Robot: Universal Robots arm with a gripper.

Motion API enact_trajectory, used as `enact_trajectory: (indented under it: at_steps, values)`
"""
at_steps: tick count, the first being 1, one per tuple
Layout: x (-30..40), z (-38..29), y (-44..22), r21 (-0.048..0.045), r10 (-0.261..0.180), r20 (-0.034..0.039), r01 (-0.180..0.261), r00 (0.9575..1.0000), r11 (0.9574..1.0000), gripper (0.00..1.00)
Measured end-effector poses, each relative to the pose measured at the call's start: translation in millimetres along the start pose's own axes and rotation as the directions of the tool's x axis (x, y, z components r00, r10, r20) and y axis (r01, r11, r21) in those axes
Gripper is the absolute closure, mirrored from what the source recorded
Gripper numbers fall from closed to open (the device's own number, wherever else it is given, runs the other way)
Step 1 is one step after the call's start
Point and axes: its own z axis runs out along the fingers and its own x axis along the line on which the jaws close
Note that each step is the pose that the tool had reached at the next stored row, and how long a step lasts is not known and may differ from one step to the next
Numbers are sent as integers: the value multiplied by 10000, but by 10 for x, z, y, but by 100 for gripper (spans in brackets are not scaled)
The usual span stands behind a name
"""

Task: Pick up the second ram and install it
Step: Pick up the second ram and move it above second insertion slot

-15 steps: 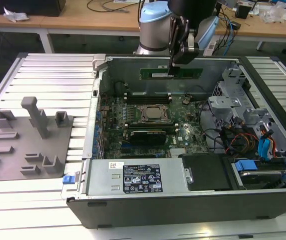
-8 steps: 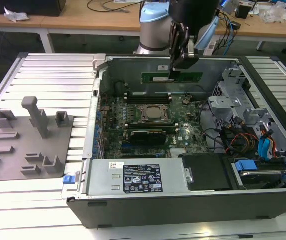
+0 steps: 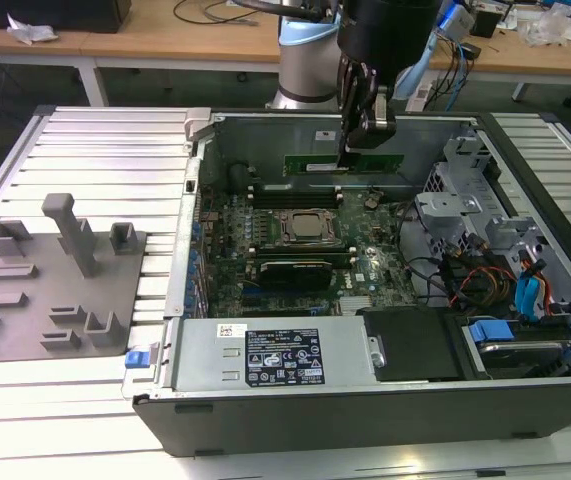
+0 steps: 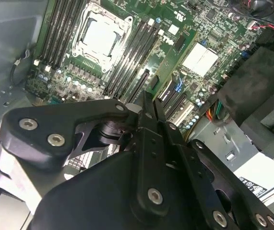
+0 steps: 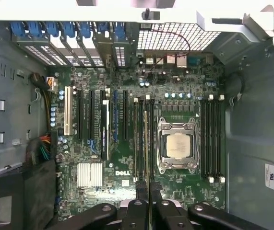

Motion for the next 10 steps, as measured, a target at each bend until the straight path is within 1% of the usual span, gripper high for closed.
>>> enact_trajectory:
  at_steps: [1,10]
  values:
    - [0,13,-3,0,1,-1,-1,10000,10000,87]
    - [1,24,-4,-1,0,-1,0,10000,10000,87]
